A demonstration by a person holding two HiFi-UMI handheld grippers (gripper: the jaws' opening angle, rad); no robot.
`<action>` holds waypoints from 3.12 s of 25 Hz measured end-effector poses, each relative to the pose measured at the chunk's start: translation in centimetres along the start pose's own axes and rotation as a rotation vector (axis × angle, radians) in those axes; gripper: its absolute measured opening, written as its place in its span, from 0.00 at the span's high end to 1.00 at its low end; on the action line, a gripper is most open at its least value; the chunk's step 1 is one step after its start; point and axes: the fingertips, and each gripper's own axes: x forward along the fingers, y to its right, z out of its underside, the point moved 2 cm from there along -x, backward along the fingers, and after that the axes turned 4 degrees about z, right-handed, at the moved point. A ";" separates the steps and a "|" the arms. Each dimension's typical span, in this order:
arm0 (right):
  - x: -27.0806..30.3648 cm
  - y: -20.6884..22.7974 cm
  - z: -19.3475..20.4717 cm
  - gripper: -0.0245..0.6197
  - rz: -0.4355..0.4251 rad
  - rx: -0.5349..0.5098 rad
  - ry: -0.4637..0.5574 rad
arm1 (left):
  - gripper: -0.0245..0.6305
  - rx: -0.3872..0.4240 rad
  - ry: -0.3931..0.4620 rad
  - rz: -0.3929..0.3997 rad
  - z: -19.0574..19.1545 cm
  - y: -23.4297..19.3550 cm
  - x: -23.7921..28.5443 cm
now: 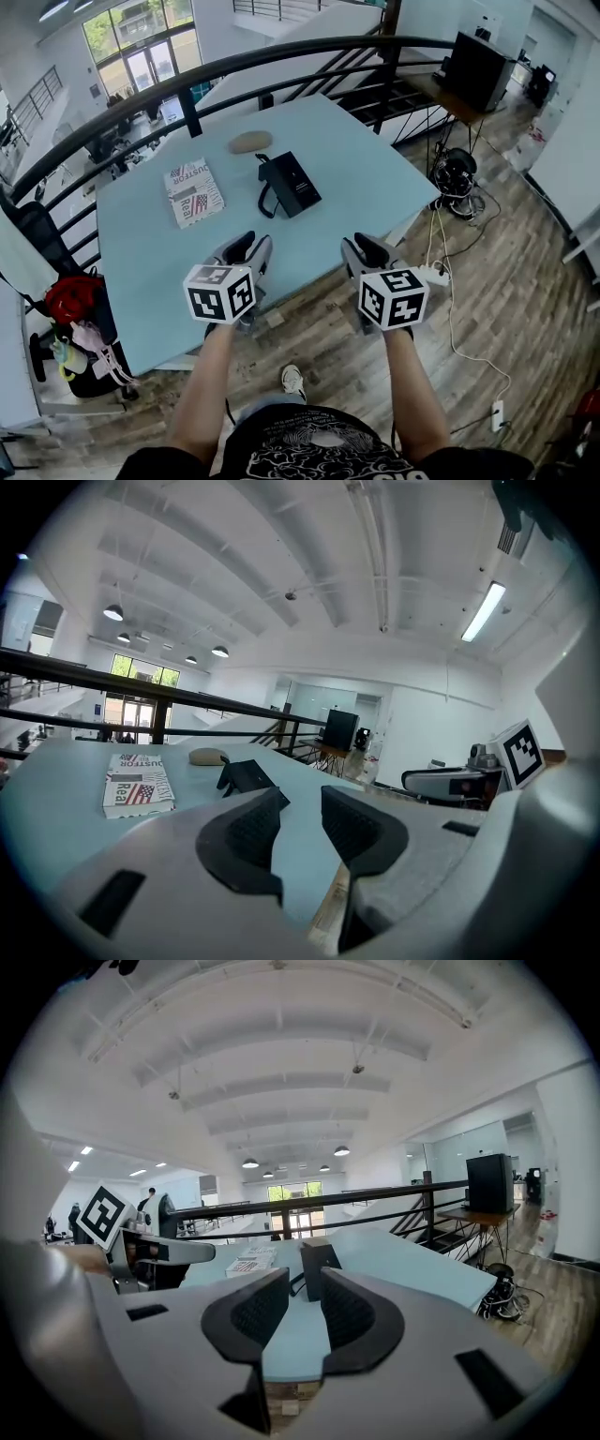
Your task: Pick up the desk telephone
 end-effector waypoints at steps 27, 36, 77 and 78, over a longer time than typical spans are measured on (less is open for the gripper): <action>14.8 3.5 -1.3 0.69 -0.056 -0.017 -0.081 | 0.67 -0.105 -0.044 0.013 -1.6 -10.1 10.5; 22.3 6.8 -1.3 0.64 -0.200 -0.042 -0.146 | 0.63 -0.177 -0.067 -0.059 -1.0 -12.9 16.2; 40.4 7.6 7.9 0.52 -0.851 0.089 -0.658 | 0.54 -0.649 -0.154 -0.061 6.0 -19.2 29.8; 40.5 7.5 8.1 0.52 -0.863 0.099 -0.667 | 0.54 -0.654 -0.145 -0.065 5.9 -19.3 29.8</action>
